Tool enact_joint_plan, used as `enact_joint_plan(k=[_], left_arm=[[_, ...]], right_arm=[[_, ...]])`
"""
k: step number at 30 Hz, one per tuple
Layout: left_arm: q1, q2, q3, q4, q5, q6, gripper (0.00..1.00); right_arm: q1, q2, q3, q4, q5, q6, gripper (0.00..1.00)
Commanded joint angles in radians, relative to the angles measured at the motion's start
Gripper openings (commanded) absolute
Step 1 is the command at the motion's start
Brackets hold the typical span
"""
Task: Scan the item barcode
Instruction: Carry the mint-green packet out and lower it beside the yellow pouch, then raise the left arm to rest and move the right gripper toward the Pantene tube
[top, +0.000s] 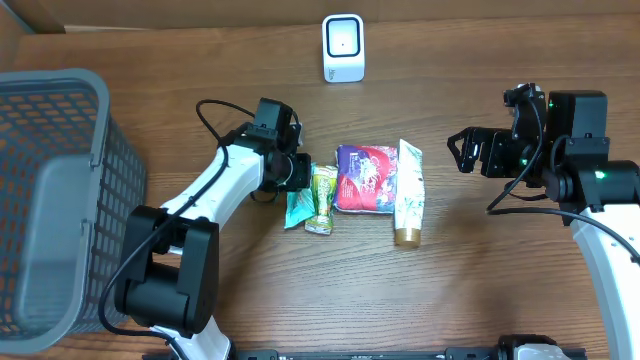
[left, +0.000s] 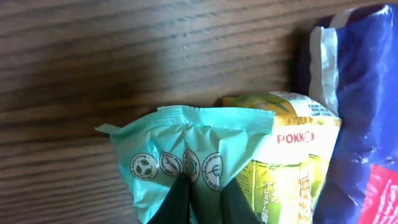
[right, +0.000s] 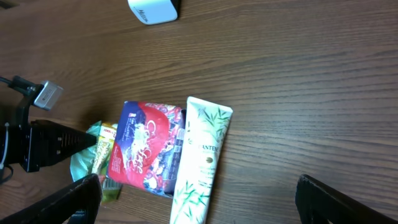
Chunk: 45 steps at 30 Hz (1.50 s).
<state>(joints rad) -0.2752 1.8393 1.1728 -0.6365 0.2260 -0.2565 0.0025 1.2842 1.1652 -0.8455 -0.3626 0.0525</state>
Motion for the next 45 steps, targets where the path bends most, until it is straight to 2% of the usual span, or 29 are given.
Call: enact_joint_plan(k=[1,5,6,7,9,11,14,20,29,37,43,45], left_arm=[[0.006,-0.005,-0.018,-0.033,0.026,-0.014,0.04],[0.030,-0.037,-0.018,-0.068,0.018,-0.013,0.04],[0.036,-0.045,-0.018,-0.073,0.018,-0.012,0.07],[0.043,-0.053,-0.018,-0.082,0.018,-0.010,0.14],[0.057,-0.064,-0.018,-0.100,0.013,-0.009,0.47],[0.070,-0.072,-0.018,-0.119,0.009,0.000,1.00],[0.091,-0.082,0.015,-0.177,0.011,0.057,1.00],[0.091,-0.150,0.172,-0.328,0.011,0.090,1.00],[0.090,-0.415,0.395,-0.445,0.011,0.108,0.99],[0.090,-0.629,0.413,-0.439,0.010,0.107,0.99],[0.090,-0.663,0.412,-0.472,0.011,0.107,0.99],[0.090,-0.657,0.412,-0.471,0.011,0.106,1.00]], right_arm=[[0.003,-0.003,0.026,0.005,-0.005,0.004,1.00],[0.003,-0.003,0.026,0.005,-0.005,0.004,1.00],[0.003,-0.003,0.026,0.005,-0.005,0.004,1.00],[0.003,-0.003,0.026,0.005,-0.005,0.004,1.00],[0.003,-0.003,0.026,0.005,-0.005,0.004,1.00],[0.003,-0.003,0.026,0.005,-0.005,0.004,1.00],[0.003,-0.003,0.026,0.005,-0.005,0.004,1.00],[0.003,-0.003,0.026,0.005,-0.005,0.004,1.00],[0.003,-0.003,0.026,0.006,-0.006,0.004,1.00],[0.003,-0.003,0.026,0.005,-0.071,0.039,1.00],[0.005,-0.003,0.026,-0.027,-0.137,0.014,1.00],[0.021,-0.003,0.026,-0.048,-0.136,-0.025,0.97]])
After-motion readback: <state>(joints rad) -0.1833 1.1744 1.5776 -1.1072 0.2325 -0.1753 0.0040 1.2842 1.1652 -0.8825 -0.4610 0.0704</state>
